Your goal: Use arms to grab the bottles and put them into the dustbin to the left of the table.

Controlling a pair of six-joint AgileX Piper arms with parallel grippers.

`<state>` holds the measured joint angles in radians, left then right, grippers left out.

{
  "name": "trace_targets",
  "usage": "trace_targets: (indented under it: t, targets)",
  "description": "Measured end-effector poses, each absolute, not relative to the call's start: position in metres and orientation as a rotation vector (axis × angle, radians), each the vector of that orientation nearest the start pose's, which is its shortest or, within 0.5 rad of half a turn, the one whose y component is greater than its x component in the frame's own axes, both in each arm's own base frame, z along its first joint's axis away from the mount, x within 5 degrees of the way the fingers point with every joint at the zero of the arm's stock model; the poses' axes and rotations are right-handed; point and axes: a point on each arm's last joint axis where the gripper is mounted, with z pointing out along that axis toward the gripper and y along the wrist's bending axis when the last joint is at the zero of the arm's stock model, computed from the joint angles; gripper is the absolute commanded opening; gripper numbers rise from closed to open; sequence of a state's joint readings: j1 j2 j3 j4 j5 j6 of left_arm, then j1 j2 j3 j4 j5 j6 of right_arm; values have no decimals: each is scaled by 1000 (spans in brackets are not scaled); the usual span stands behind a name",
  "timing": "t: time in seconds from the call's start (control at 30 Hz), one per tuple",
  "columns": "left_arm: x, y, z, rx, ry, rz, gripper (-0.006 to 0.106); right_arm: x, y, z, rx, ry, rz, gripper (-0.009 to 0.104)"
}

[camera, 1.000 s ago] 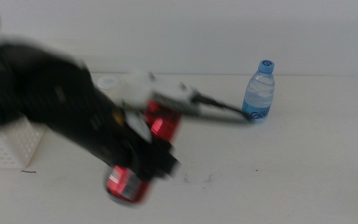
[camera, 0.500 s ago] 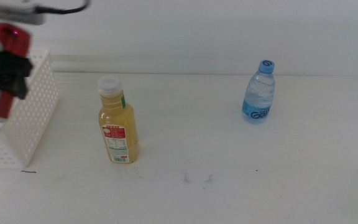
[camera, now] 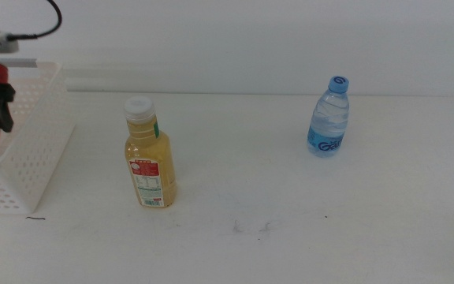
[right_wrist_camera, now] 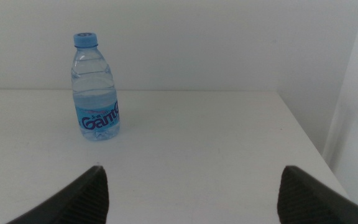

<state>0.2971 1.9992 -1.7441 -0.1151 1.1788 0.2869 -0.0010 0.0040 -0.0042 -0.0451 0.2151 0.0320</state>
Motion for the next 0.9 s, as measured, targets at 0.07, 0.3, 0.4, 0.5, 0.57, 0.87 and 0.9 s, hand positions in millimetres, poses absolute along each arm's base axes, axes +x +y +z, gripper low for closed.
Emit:
trace_targets:
  t: [0.07, 0.3, 0.4, 0.5, 0.57, 0.87, 0.9]
  targets:
    - [412, 116, 246, -63, 2898, -58, 4, 56, -1, 195, -2, 1698, -18, 92]
    - [420, 121, 224, -57, 2921, -24, 43, 56, -1, 195, -2, 1698, -18, 92]
    - [422, 122, 220, -57, 2923, -23, 70, 56, -1, 195, -2, 1698, -18, 92]
    - [421, 124, 220, -47, 2929, 4, 94, 56, -1, 195, -2, 1698, -18, 92]
    - [419, 124, 226, -43, 2921, 16, 94, 56, -1, 195, -2, 1698, -18, 92]
    - [377, 92, 318, -16, 2774, -41, 94, 56, -1, 195, -2, 1698, -18, 92]
    - [370, 83, 328, -1, 2745, -39, 94, 56, -1, 195, -2, 1698, -18, 92]
